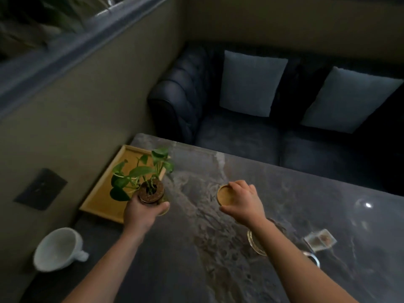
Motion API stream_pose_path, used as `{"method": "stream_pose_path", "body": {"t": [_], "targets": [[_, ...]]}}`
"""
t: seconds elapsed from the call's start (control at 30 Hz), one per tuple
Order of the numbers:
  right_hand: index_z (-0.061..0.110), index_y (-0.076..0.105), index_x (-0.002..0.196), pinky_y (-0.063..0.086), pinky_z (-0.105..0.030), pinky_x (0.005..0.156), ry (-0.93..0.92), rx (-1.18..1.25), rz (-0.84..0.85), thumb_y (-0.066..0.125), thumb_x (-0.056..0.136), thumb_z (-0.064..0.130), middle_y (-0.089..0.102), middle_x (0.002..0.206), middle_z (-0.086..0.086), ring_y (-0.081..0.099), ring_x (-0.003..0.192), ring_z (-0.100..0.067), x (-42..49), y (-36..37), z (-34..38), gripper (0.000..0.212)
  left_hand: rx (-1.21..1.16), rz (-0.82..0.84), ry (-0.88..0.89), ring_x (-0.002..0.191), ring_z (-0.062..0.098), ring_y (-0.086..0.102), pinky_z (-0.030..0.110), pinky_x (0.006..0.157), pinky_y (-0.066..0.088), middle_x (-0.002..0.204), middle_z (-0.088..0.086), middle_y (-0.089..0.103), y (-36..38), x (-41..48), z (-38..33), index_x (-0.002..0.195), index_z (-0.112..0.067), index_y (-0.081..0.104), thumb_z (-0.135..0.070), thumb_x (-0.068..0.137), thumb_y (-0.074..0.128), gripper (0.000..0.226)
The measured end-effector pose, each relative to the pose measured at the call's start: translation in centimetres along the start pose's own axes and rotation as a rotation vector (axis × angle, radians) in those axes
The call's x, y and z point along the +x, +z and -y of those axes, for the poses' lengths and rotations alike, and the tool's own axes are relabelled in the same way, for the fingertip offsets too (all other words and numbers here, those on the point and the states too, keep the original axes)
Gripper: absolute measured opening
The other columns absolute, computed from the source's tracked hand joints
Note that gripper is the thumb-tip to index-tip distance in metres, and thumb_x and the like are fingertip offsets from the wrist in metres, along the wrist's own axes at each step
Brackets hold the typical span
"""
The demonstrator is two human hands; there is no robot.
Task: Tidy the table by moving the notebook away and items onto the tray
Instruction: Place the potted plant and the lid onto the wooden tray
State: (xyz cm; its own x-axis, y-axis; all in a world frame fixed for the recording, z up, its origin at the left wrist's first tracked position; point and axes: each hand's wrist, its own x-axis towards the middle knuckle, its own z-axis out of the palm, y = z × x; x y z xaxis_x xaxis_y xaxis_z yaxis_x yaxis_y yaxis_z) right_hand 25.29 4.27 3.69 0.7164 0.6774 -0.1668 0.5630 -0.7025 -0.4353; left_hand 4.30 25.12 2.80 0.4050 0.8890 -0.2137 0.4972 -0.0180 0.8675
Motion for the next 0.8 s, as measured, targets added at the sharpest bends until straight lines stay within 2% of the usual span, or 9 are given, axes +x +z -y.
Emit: {"method": "stream_pose_path", "body": {"t": [0.23,0.4,0.57,0.8], "targets": [[0.029,0.046,0.135,0.045,-0.036,0.091,-0.139,-0.012,0.076,0.072,0.067,0.057,0.047,0.130,0.006,0.041,0.112,-0.022,4.9,4.5,8.2,0.078,-0.037,-0.099,-0.070,0.107,0.020,0.061,0.032,0.094,0.043,0.114,0.006,0.070,-4.9,4.6,1.8,0.117,-0.015,0.064,-0.021,0.053,0.095,0.071],[0.032,0.047,0.131,0.046,-0.036,0.088,-0.219,-0.040,0.103,0.072,0.067,0.059,0.048,0.125,0.007,0.041,0.110,-0.021,9.8,8.0,13.7,0.074,-0.069,-0.128,-0.092,0.114,0.015,0.056,0.032,0.098,0.040,0.119,-0.002,0.066,-7.2,7.0,3.3,0.123,-0.018,0.061,-0.022,0.053,0.095,0.078],[0.027,0.052,0.127,0.049,-0.041,0.089,-0.266,-0.061,0.133,0.069,0.071,0.055,0.050,0.128,-0.001,0.044,0.114,-0.027,15.7,11.2,19.0,0.065,-0.075,-0.161,-0.117,0.120,0.020,0.057,0.038,0.103,0.042,0.125,0.001,0.066,-8.1,8.7,5.0,0.126,-0.016,0.061,-0.023,0.051,0.096,0.083],[0.028,0.051,0.126,0.049,-0.041,0.085,-0.400,-0.135,0.084,0.073,0.072,0.051,0.049,0.126,-0.001,0.046,0.110,-0.026,20.6,15.4,23.4,0.064,-0.102,-0.227,-0.134,0.112,0.010,0.052,0.030,0.098,0.038,0.117,-0.007,0.061,-8.7,9.9,5.3,0.127,-0.019,0.059,-0.023,0.053,0.095,0.082]]}}
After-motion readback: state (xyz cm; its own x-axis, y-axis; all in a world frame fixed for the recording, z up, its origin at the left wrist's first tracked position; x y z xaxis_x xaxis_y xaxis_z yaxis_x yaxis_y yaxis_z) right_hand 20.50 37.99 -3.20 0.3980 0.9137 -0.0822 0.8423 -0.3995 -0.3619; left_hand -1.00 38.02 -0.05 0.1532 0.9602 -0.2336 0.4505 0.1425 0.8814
